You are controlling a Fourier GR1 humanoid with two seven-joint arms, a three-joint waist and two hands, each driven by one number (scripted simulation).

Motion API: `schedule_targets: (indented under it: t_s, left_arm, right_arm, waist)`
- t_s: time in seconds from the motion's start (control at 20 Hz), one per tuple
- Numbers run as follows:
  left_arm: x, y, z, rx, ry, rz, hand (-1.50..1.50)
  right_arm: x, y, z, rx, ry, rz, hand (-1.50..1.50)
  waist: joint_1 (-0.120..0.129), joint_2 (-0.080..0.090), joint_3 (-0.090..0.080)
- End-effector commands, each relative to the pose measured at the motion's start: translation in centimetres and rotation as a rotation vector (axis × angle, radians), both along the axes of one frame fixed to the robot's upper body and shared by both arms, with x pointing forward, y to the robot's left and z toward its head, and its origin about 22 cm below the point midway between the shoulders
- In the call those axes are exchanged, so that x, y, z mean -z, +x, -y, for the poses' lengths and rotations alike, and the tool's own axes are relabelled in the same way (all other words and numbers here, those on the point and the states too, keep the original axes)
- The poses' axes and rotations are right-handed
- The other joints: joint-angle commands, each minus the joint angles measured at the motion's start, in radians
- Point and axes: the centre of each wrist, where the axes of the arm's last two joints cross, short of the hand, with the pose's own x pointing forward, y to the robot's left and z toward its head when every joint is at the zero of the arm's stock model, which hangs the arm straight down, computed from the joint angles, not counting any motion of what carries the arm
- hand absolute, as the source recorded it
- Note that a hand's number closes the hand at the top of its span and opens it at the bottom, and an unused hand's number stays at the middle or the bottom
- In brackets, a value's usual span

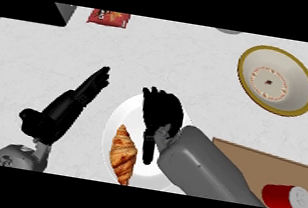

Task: Pick the lemon from the plate and place it in the bowl

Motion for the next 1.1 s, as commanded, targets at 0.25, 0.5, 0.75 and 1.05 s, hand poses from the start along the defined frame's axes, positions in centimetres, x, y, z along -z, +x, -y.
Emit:
schedule_targets:
  t_s: [0.25,0.5,0.75,1.05]
  left_arm:
    - [-0.7,2.3,0.4,-0.015,0.007,0.027,0.0]
    - [-0.4,0.8,-0.7,-0.001,-0.018,0.014,0.0]
    - [0.1,-0.4,1.6,-0.014,-0.005,0.016,0.0]
    - [-1.1,1.0,1.2,0.004,0.0,0.001,0.0]
  right_arm:
    - [3.3,-1.2,1.5,0.082,-0.096,0.052,-1.5]
    - [5.2,0.7,2.4,0.116,-0.114,-0.026,-1.5]
    - [6.3,-0.6,3.5,0.105,-0.108,-0.014,-1.5]
    - [5.8,1.9,1.9,0.093,-0.057,-0.006,-1.5]
  waist:
    - [-0.009,0.002,0.0]
    - [0.0,0.002,0.0]
    - [-0.003,0.001,0.0]
    - [0.005,0.003,0.0]
